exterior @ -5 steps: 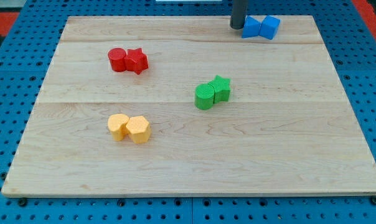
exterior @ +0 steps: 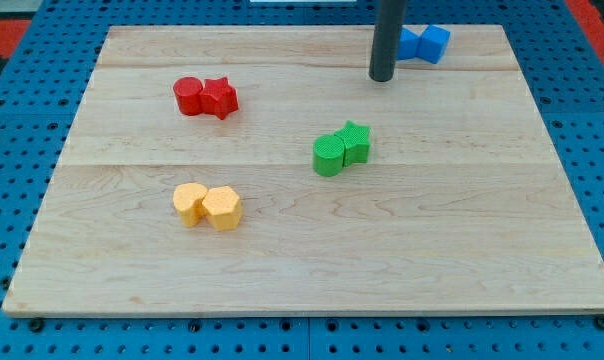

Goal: Push your arm below the blue triangle

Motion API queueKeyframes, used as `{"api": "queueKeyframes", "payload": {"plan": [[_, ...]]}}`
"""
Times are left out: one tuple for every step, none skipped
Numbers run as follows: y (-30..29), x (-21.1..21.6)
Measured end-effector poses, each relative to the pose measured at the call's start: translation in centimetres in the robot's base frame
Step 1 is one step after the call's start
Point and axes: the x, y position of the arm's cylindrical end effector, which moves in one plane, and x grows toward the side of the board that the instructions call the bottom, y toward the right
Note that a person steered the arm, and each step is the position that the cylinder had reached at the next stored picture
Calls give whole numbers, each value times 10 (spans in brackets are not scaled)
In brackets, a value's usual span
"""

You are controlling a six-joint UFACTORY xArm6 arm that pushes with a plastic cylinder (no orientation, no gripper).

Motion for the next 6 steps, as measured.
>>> {"api": "queueKeyframes", "payload": {"plan": [[10, -2], [14, -6], [17, -10], [21, -14], [21, -14], [21, -18]]}}
